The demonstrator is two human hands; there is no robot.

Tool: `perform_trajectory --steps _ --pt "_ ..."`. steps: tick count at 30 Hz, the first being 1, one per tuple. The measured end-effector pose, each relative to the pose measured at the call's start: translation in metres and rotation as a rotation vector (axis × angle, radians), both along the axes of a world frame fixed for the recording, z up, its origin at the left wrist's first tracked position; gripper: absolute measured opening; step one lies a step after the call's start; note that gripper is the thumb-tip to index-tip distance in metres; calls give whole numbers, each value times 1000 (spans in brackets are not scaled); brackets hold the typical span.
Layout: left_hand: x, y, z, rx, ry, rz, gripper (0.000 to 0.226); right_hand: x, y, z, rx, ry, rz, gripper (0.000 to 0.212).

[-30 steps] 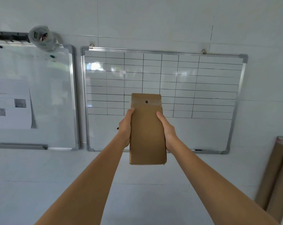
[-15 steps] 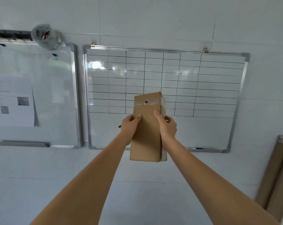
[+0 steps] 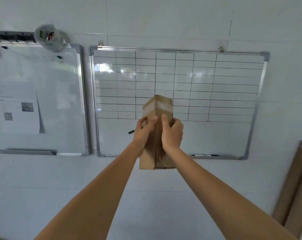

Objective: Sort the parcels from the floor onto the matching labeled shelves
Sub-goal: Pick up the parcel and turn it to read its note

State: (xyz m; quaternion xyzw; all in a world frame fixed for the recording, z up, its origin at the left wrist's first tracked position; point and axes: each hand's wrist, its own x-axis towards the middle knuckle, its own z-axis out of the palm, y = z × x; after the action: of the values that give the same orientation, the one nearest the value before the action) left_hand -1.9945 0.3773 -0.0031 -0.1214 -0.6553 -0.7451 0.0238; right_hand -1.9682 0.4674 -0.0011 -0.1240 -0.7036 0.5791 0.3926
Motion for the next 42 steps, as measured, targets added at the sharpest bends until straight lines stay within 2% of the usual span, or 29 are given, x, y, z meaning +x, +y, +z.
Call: perform_trajectory --steps 4,7,12,16,19,21,28,30,32,37,42 --pt "-3 -5 -4 64 -92 -11 67 -2 -1 4 30 42 -10 31" --pt "-6 -10 -2 106 -110 2 60 -4 8 8 -78 38 84 25" --pt "-8 -12 5 101 -79 -46 60 -5 23 15 -236 2 210 14" --pt "-10 -3 11 129 -61 -84 62 -5 32 23 -342 -40 275 30" --pt "-6 4 14 143 -92 -135 79 0 35 25 -391 -98 403 62" --pt "-5 9 13 151 -105 -154 81 -5 37 20 -393 -118 477 83" --pt "-9 16 10 150 -106 -185 85 -6 42 12 -407 -84 496 87" --pt "-11 17 8 154 -121 -210 78 -4 43 14 -419 -74 464 86" --pt "-11 16 8 157 -116 -200 62 -1 42 15 -388 -51 359 69" --pt "-21 17 5 134 -65 -53 36 -5 39 10 -53 -46 26 49" --pt "-23 18 4 100 -112 -2 26 -5 39 7 146 -12 -119 28"
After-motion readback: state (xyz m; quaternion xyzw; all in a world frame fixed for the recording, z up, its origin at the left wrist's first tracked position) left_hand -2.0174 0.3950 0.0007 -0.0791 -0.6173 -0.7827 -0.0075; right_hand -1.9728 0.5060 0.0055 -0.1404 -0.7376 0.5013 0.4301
